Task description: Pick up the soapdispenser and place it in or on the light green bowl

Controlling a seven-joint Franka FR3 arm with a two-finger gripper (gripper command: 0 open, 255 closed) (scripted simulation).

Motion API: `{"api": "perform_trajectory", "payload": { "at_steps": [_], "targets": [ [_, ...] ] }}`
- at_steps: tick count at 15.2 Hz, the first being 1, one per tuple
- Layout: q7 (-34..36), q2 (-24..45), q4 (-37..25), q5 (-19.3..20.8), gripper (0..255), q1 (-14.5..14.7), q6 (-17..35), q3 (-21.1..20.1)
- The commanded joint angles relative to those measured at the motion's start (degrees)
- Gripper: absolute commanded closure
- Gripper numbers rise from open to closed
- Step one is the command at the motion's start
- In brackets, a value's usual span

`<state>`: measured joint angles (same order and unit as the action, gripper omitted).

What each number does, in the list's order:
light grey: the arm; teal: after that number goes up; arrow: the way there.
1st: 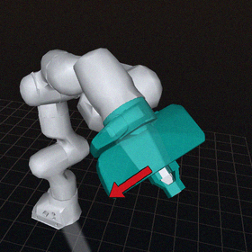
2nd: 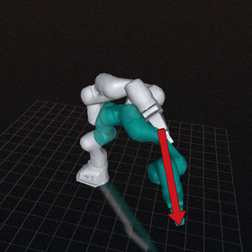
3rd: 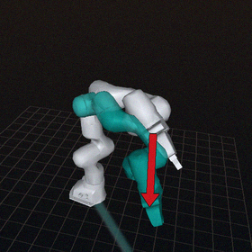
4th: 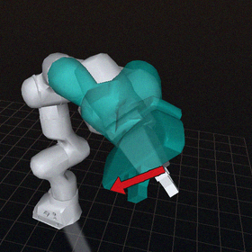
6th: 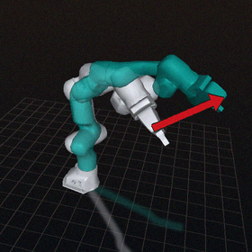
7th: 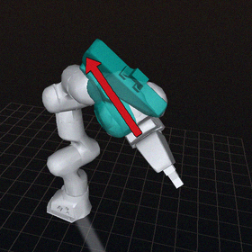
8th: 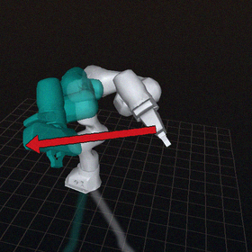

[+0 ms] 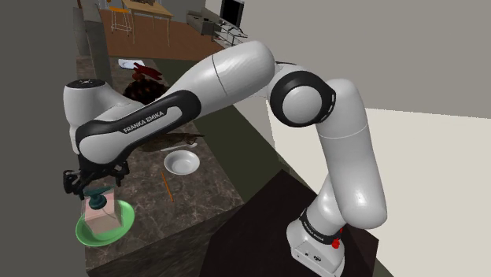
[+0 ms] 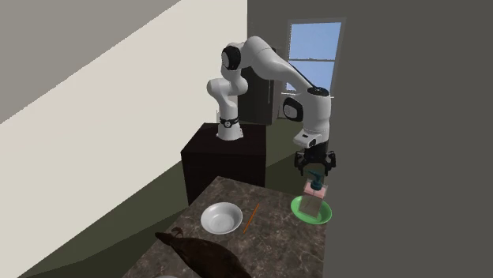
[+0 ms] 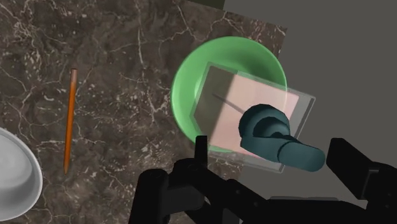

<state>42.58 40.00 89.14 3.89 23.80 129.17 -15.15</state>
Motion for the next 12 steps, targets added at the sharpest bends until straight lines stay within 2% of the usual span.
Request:
{"api": "perform_trajectory", "payload": {
  "at_steps": [1,4,12],
  "targets": [
    [-0.13,-1.17,-0.1,-0.23,0,-0.26,-1.26,-0.17],
    [-0.49,-4.14,-0.86,-0.86,0,-0.91,-4.98,-0.61],
    [-0.49,-4.14,-0.86,-0.86,0,-0.91,-4.98,-0.61]
  ]
}}
